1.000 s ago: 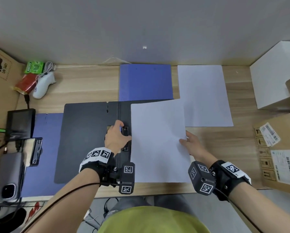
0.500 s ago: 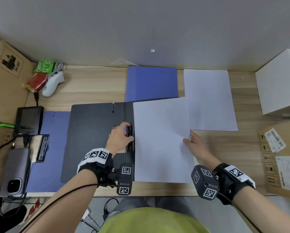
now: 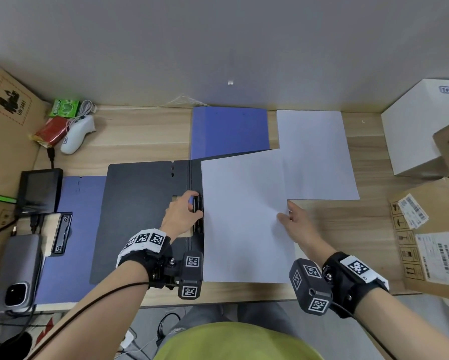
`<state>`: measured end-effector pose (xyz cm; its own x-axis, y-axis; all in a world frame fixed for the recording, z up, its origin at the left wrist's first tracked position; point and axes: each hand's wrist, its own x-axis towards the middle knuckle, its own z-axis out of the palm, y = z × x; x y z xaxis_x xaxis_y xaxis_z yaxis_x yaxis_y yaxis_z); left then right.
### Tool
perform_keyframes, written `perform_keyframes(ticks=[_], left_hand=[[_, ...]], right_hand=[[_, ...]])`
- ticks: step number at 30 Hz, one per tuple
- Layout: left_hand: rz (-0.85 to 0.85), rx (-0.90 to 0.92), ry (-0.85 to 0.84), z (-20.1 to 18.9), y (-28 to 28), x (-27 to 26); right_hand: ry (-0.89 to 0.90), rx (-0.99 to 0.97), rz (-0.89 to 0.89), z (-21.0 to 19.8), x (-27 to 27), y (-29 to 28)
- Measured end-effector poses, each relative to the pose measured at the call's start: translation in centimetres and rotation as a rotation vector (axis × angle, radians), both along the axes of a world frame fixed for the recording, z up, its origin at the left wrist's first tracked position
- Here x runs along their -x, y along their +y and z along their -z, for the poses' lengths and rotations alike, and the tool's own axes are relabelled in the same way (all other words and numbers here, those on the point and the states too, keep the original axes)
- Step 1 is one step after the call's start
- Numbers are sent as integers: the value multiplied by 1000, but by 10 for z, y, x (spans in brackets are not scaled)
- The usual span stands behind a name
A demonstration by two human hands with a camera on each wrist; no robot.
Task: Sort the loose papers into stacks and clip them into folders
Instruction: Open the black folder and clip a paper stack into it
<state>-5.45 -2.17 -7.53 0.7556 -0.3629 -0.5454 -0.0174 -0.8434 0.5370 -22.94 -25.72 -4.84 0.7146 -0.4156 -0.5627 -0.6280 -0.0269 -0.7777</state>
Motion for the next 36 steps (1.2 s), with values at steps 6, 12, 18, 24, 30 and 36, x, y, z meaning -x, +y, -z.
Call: perform_keyframes(ticks=[6, 12, 18, 24, 30, 36], left_hand=[[11, 0, 13, 1, 0, -1], [-55, -23, 35, 3, -1, -1], [-61, -36, 29, 5, -2, 0], [-55, -33, 16, 5, -4, 1], [-81, -16, 20, 3, -5, 2], [-116, -19, 23, 2, -6, 2]], right_hand=[[-8, -5, -7, -7, -7, 6], [26, 52, 3, -3, -13, 10], [30, 95, -31, -9, -24, 14], [53, 69, -62, -18, -28, 16], [77, 66, -61, -16, -29, 16], [121, 61, -44, -17, -33, 18]])
